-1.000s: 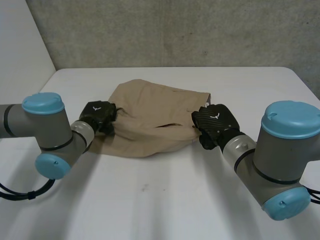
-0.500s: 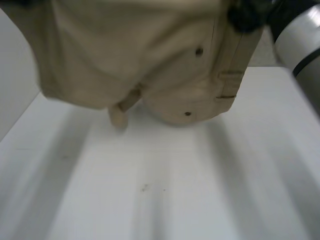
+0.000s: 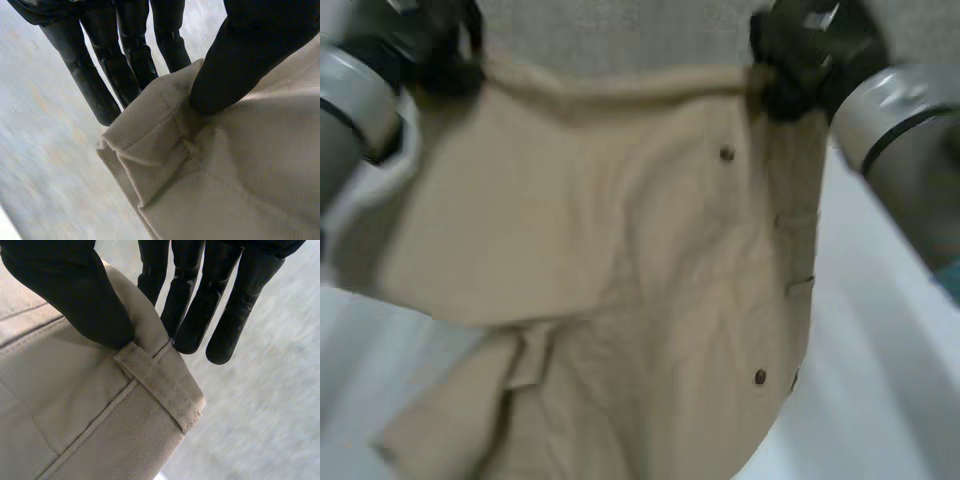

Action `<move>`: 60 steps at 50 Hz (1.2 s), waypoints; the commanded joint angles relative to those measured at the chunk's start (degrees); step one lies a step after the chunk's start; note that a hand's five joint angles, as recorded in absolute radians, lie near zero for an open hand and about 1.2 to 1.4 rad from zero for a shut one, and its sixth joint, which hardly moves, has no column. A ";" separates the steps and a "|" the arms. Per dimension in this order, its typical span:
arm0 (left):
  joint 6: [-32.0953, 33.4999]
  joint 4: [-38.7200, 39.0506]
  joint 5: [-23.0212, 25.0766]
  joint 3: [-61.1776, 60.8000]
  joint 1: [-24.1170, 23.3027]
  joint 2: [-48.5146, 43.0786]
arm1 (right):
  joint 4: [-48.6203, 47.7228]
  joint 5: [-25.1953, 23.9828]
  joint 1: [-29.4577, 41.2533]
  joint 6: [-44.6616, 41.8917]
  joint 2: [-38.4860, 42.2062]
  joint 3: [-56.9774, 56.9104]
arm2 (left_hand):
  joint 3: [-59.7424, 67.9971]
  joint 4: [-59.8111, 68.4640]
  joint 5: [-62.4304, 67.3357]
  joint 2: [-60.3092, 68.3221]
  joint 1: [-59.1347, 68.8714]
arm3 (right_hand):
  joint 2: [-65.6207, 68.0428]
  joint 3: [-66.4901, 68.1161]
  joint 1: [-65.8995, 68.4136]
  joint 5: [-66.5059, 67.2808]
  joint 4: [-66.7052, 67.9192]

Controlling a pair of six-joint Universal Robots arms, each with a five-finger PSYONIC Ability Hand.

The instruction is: Fold the shorts.

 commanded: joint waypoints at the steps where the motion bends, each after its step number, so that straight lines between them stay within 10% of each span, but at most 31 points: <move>1: 0.36 5.66 -4.52 11.23 -2.26 -17.95 | -8.39 1.82 -0.02 -0.10 12.49 -2.92 | 12.01 11.12 14.76 11.33 15.88 | 12.30 11.59 23.31 12.93 11.64; 15: 0.10 25.19 -12.46 26.38 -5.96 -10.86 | -32.49 7.45 -0.02 -2.12 9.78 -13.56 | 12.01 11.12 14.76 11.33 15.88 | 12.30 11.59 23.31 12.93 11.64; 32: 0.10 30.64 -11.32 -5.58 -7.01 -4.43 | -26.09 4.55 -0.10 -2.03 11.87 -1.11 | 12.01 11.12 14.76 11.33 15.88 | 12.30 11.59 23.31 12.93 11.64; 44: 1.68 24.68 -11.23 -18.18 -8.07 -21.57 | -15.71 4.02 -0.10 -9.93 27.26 6.39 | 12.01 11.12 14.76 11.33 15.88 | 12.30 11.59 23.31 12.93 11.64; 60: 5.46 7.35 -6.22 -29.87 -8.77 -10.51 | 5.11 3.94 -2.03 -15.92 18.74 10.43 | 12.01 11.12 14.76 11.33 15.88 | 12.30 11.59 23.31 12.93 11.64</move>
